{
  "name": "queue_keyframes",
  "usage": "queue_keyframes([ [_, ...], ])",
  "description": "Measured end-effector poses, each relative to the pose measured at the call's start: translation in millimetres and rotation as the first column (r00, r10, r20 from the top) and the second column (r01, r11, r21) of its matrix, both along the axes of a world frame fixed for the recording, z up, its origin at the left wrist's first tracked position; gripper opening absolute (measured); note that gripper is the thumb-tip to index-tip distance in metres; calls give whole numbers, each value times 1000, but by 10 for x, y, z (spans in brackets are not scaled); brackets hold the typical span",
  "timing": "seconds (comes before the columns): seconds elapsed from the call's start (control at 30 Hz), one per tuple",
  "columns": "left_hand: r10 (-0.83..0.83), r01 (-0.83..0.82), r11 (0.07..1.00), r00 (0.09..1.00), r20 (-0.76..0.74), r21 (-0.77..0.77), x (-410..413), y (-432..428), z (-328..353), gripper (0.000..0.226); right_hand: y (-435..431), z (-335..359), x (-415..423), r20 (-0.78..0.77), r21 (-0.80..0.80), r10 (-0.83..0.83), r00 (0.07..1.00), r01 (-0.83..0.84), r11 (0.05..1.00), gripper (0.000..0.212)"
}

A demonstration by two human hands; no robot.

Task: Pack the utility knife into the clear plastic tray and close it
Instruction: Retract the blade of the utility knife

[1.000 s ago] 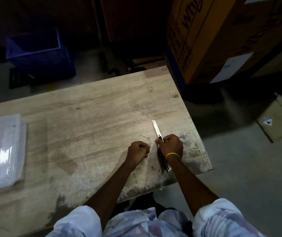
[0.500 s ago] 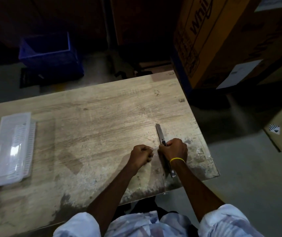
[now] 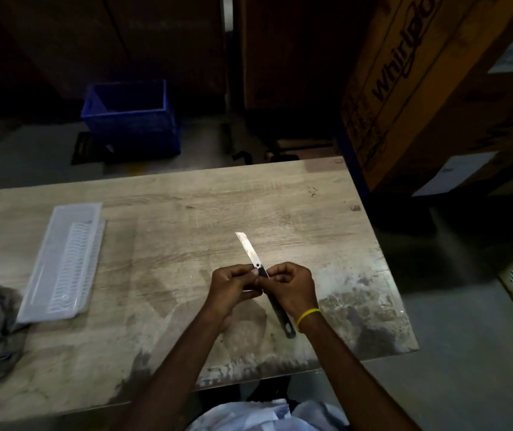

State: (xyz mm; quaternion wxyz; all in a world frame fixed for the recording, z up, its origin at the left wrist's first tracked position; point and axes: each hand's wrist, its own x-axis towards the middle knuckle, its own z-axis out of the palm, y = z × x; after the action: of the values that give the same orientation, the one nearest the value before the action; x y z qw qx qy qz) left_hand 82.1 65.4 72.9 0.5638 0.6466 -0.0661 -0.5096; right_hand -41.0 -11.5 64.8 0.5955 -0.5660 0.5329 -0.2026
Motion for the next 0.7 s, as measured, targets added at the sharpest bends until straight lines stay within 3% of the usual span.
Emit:
queue_keyframes([
  [0.2,88,-90,991,996,-15,-101,255,277,174,12,243,206,322,207,147,-27,978,-4,989,21],
  [0.33,105,-104,983,994,-1,-152,357,409,248,15,347,273,493,200,155,-43,979,11,988,30],
  [0.5,193,-194,965,981,-23,-179,447,524,287,11,431,333,632,213,160,-16,977,-19,987,21],
  [0.7,296,-303,935,953,-67,-182,577,572,262,12,517,341,694,195,197,9,981,-48,979,33],
])
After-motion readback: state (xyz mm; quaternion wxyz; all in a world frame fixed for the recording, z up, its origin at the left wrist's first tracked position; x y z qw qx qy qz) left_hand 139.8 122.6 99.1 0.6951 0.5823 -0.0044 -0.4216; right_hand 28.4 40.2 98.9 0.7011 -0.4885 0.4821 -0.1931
